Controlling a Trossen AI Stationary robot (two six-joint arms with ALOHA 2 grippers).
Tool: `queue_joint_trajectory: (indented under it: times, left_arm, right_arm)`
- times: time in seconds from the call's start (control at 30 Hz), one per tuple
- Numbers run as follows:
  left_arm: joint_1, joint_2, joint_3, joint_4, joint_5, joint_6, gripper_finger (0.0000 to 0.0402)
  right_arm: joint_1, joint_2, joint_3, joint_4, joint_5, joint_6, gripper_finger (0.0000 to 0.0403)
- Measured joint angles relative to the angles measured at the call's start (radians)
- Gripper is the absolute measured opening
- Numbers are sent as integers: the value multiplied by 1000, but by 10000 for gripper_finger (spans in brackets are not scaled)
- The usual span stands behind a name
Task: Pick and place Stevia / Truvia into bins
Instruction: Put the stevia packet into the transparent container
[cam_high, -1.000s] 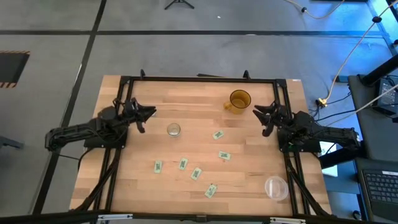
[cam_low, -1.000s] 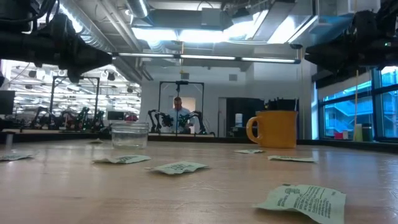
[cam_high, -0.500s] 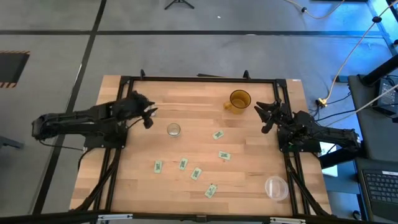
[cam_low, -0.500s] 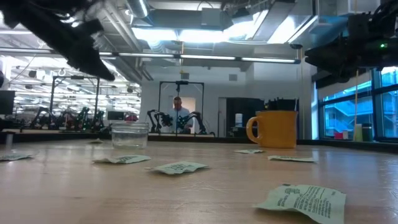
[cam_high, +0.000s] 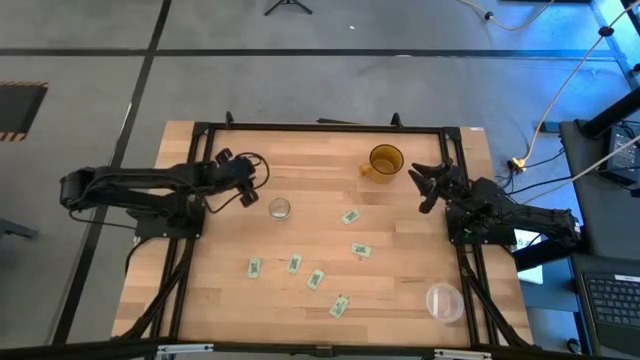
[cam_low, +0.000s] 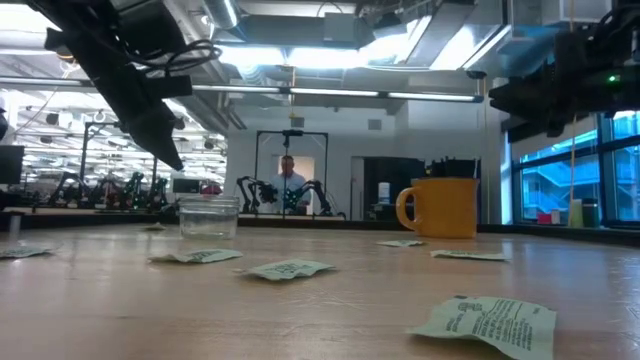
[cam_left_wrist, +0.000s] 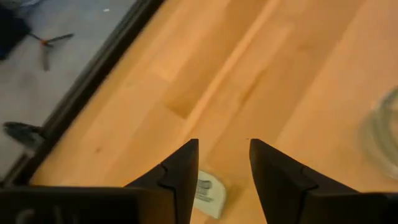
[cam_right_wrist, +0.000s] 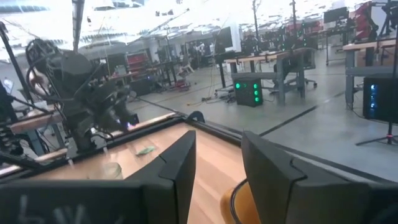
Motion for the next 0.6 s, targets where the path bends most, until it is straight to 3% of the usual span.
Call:
queue_joint_trajectory:
  times: [0.13,0.4,0.6]
  left_arm:
    - [0,-2,-21,38,-22,30,133]
    - [-17,-37,-236,352,3,45,134]
    - [-43,-37,-279,346,-117,76,132]
  right_arm:
    - [0,0,0,-31,0,0,133]
    - [0,2,0,-48,0,0,133]
    - [0,2,0,-47,0,1,133]
